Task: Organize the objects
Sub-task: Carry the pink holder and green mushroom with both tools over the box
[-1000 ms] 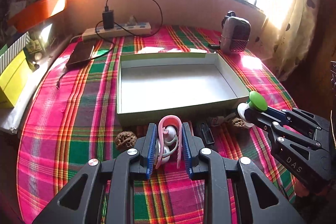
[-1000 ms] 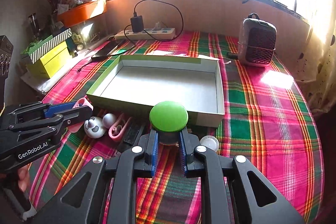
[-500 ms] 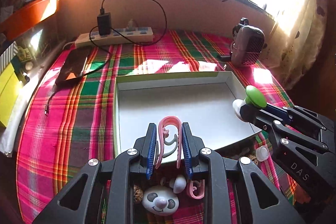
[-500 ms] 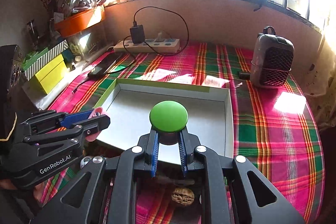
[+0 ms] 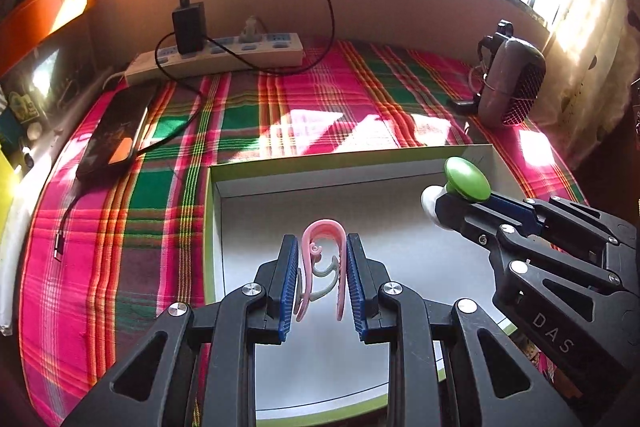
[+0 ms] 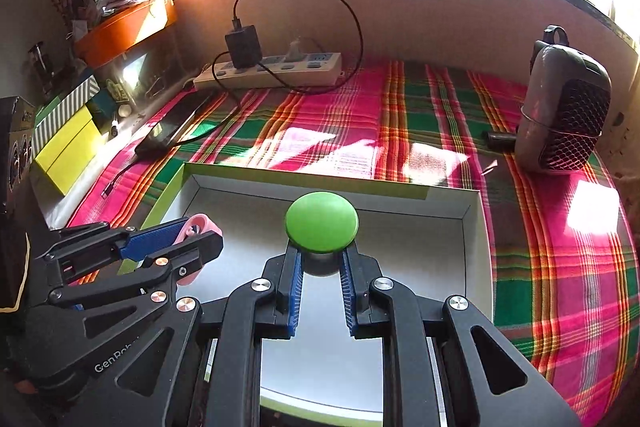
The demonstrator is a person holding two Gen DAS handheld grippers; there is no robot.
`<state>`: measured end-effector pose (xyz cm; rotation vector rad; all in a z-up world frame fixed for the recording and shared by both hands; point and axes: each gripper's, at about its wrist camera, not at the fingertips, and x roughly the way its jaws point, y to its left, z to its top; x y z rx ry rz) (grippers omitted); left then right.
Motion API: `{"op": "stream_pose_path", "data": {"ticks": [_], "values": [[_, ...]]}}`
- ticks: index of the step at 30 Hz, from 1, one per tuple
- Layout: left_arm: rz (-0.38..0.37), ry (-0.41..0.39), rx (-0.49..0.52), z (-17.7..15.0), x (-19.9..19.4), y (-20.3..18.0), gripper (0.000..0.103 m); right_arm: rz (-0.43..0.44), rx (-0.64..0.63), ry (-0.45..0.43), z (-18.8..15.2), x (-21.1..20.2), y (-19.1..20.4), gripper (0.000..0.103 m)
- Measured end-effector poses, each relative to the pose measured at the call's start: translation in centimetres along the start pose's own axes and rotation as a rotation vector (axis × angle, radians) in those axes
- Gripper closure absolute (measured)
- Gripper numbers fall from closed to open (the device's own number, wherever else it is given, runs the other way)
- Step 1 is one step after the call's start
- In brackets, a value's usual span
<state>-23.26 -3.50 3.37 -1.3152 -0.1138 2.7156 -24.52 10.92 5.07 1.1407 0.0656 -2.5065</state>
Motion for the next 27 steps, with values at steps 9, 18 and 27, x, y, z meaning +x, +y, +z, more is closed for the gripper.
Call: {"op": "stream_pose_path", "data": {"ticks": [9,18,27], "values": [[0.011,0.016,0.011,1.1,2.1,0.1,0.081,-0.011,-0.013,0.035,0.7,2.5,-0.2,0.085],[0.035,0.023,0.034,1.2,2.7,-0.2,0.081,-0.027,-0.024,0.053,1.1,3.4,-0.3,0.085],[0.032,0.033,0.033,1.1,3.1,-0.3,0.081,-0.033,-0.027,0.073,0.9,3.9,-0.3,0.085]]}}
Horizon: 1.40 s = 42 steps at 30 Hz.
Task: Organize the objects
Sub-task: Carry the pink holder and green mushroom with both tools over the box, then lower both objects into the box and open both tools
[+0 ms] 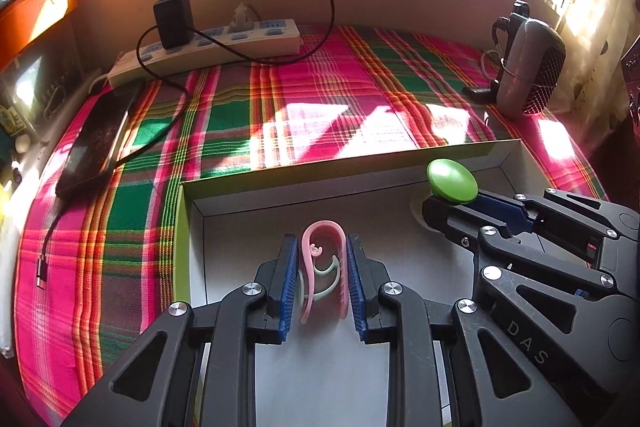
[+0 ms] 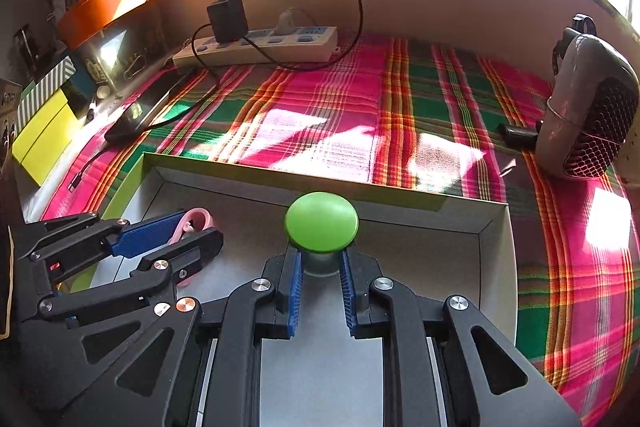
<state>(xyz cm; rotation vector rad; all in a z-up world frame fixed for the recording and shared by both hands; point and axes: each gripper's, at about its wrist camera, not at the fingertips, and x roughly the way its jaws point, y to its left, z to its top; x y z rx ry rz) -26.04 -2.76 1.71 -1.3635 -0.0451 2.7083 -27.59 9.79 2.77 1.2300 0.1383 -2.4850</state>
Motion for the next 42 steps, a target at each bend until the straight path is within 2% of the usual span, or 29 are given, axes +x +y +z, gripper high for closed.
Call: {"op": "stream_pose_path", "data": {"ticks": [12,16,23,28,42], "values": [[0.005,0.001,0.008,0.0,0.1,0.0,0.081,-0.012,-0.012,0.015,0.0,0.1,0.2,0.085],[0.036,0.001,0.023,-0.1,0.1,-0.4,0.081,-0.017,-0.005,0.022,-0.1,0.1,0.1,0.078],[0.025,0.004,0.009,-0.2,-0.2,0.0,0.080,-0.035,-0.001,0.021,-0.2,-0.2,0.0,0.066],[0.026,0.005,-0.010,-0.3,-0.7,0.5,0.074,-0.040,-0.002,0.023,-0.4,-0.5,0.1,0.062],[0.033,-0.031,-0.007,-1.7,-3.4,0.4,0.074,-0.054,0.001,0.007,-1.4,-2.4,0.7,0.059]]}}
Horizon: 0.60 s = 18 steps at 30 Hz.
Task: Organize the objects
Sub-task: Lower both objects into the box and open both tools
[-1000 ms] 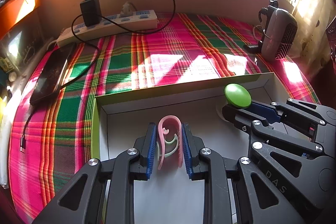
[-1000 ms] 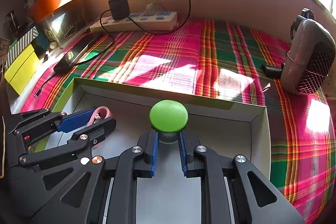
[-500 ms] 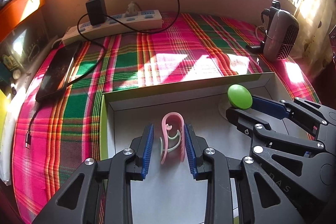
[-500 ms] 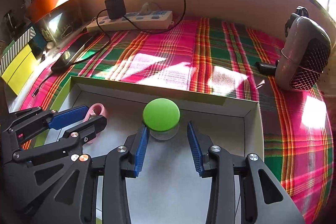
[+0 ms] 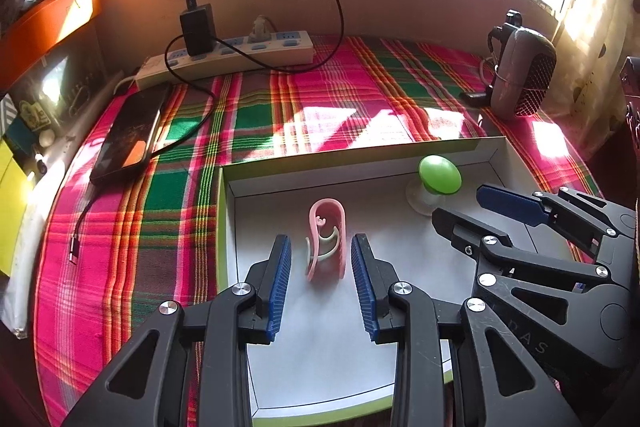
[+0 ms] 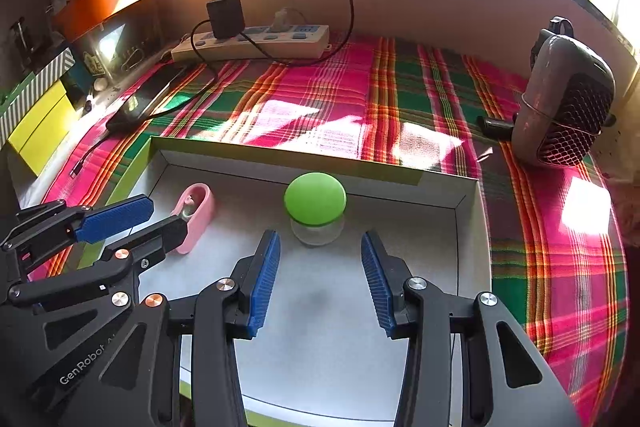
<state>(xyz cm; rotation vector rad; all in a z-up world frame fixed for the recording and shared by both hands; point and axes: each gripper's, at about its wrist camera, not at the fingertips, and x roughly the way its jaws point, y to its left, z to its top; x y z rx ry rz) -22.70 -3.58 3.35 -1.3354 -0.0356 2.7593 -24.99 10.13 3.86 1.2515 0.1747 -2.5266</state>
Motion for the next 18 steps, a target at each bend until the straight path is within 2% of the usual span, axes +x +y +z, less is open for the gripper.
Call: {"op": "stream_pose_path", "data": {"ticks": [10,18], "values": [[0.033,-0.051,0.008,-1.5,-3.0,-0.1,0.074,0.003,0.013,-0.044,-1.5,-2.9,0.2,0.059],[0.032,-0.063,0.017,-3.2,-4.7,-0.6,0.074,0.001,0.012,-0.067,-3.0,-4.9,0.6,0.059]]}}
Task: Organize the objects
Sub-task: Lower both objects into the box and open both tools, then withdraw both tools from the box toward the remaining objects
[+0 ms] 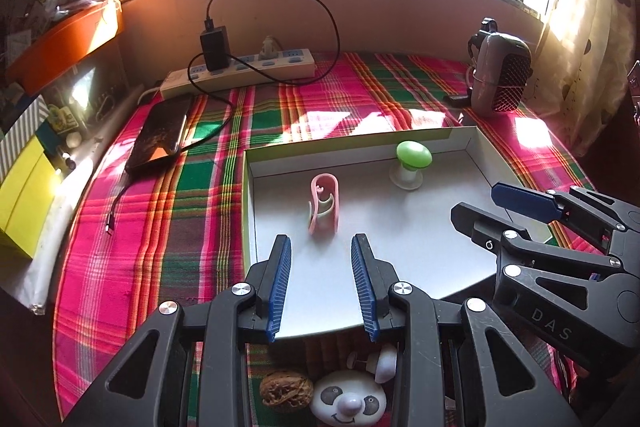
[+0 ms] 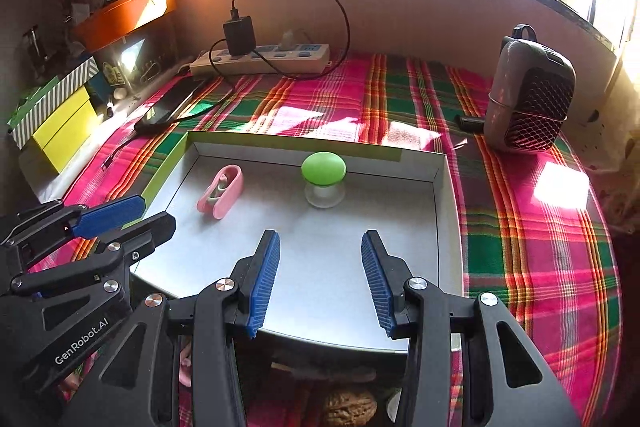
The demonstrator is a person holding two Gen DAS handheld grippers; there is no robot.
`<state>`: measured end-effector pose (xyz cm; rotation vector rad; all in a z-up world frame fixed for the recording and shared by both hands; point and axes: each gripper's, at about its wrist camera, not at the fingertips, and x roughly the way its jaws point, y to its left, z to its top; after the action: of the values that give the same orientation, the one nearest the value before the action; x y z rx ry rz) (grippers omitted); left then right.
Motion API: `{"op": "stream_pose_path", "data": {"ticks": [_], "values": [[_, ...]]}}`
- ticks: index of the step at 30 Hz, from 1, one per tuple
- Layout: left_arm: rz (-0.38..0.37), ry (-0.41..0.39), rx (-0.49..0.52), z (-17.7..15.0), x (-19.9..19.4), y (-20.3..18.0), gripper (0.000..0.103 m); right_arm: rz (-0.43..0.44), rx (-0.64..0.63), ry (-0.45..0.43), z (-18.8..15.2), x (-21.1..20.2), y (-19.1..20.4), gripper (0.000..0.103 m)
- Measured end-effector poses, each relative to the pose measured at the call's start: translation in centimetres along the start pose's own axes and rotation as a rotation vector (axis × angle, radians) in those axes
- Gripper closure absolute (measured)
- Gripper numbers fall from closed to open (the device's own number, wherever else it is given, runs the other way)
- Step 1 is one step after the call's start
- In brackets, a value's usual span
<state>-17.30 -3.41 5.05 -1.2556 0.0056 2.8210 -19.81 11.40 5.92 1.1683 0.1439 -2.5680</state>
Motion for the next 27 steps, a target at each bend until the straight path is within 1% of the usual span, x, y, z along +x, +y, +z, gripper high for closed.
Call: {"op": "stream_pose_path", "data": {"ticks": [9,13,16,21,27], "values": [[0.002,-0.007,-0.009,-2.0,-1.5,0.2,0.074,0.006,0.013,-0.021,-1.7,-2.1,-0.1,0.059],[0.002,-0.002,-0.019,-2.9,-1.8,0.8,0.074,-0.006,0.012,-0.024,-2.8,-2.9,-0.3,0.059],[-0.009,-0.009,-0.050,-3.6,-2.3,1.7,0.074,-0.011,0.020,-0.024,-3.6,-3.3,-0.5,0.059],[-0.012,0.005,-0.089,-4.8,-2.5,3.1,0.074,-0.027,0.049,-0.024,-4.6,-3.8,-1.6,0.059],[-0.047,0.014,-0.108,-6.1,-2.9,4.1,0.072,-0.060,0.068,-0.026,-5.6,-4.4,-2.6,0.059]]}}
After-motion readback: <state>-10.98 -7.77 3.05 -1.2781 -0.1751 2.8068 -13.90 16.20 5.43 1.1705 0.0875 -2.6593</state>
